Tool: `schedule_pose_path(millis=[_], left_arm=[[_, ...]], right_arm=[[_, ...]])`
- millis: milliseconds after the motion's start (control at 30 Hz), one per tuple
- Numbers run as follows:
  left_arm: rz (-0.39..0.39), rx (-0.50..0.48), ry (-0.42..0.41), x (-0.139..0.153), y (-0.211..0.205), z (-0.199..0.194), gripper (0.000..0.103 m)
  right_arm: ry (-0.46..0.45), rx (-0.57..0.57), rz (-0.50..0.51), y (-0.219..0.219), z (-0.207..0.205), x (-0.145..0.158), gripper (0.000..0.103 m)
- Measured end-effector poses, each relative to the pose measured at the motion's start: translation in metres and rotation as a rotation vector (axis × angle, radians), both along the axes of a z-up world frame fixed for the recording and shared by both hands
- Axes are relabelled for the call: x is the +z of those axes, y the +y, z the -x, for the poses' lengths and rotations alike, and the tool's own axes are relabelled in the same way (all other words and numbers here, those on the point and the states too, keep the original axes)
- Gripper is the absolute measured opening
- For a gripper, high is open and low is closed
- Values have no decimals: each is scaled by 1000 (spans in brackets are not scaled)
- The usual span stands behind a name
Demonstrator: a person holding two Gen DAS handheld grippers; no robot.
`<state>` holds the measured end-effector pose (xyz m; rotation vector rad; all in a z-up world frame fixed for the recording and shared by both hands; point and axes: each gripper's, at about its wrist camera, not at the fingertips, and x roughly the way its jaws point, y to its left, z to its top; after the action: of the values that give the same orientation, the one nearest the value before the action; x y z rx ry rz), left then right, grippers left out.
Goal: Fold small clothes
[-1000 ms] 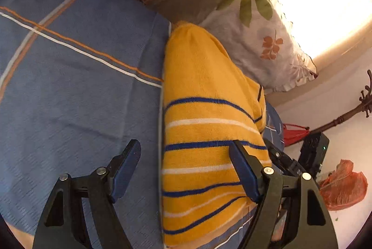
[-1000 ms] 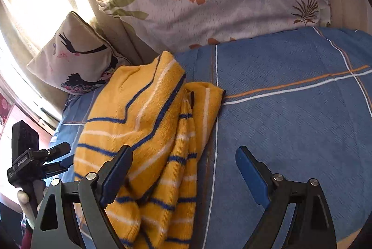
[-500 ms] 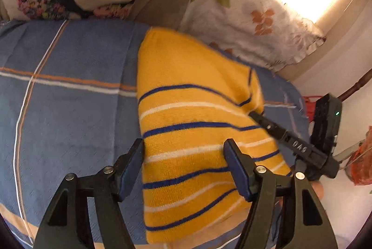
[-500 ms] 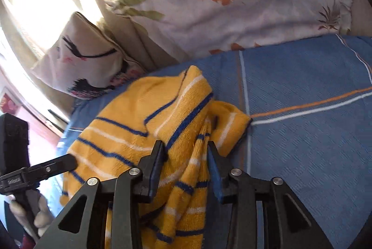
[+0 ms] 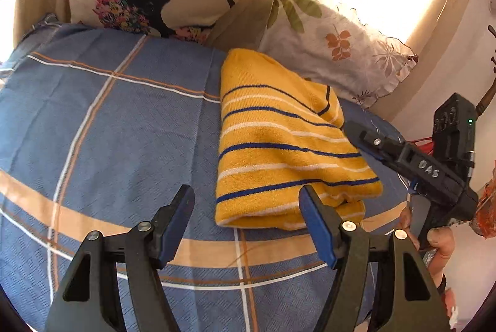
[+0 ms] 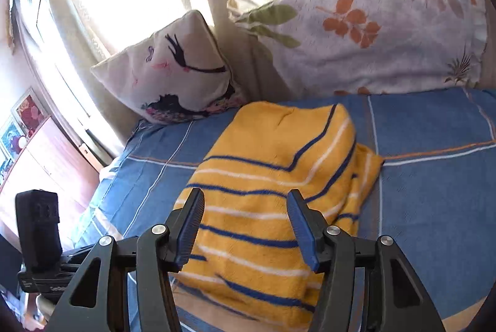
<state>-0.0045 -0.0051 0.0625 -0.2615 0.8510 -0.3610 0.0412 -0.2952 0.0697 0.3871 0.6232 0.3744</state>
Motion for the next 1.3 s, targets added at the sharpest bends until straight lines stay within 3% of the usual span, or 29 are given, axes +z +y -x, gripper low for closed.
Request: schedule_pose_path(millis=[100,200,267,333,500,667,900,1300], left_arm=[[-62,66,-78,10,9,22,74],[-102,116,-130,15,17,39,75],[-133,135,-159,17,15,44,78],[-163,150,-187,19,13,50,80],[-211,176,-237,22,3,63,85],[-262,222,-281,27,0,75,94],[-263,242,-303,35,3,93,99],[-367,308,-356,39,-5,115,99]], right_arm=[[55,-39,24,8,-1,-26,60],[115,-169,99,0,4,-45,60],[120,-185,41,-9,14,-53,60],[96,-212,11,-17,33,-53,60],[15,-282,36,-14,81,-43,69],[-3,-311,80,2,108,-47,72],[-14,-294,130,24,127,-48,76],[-64,-322,215,41,154,-41,81]])
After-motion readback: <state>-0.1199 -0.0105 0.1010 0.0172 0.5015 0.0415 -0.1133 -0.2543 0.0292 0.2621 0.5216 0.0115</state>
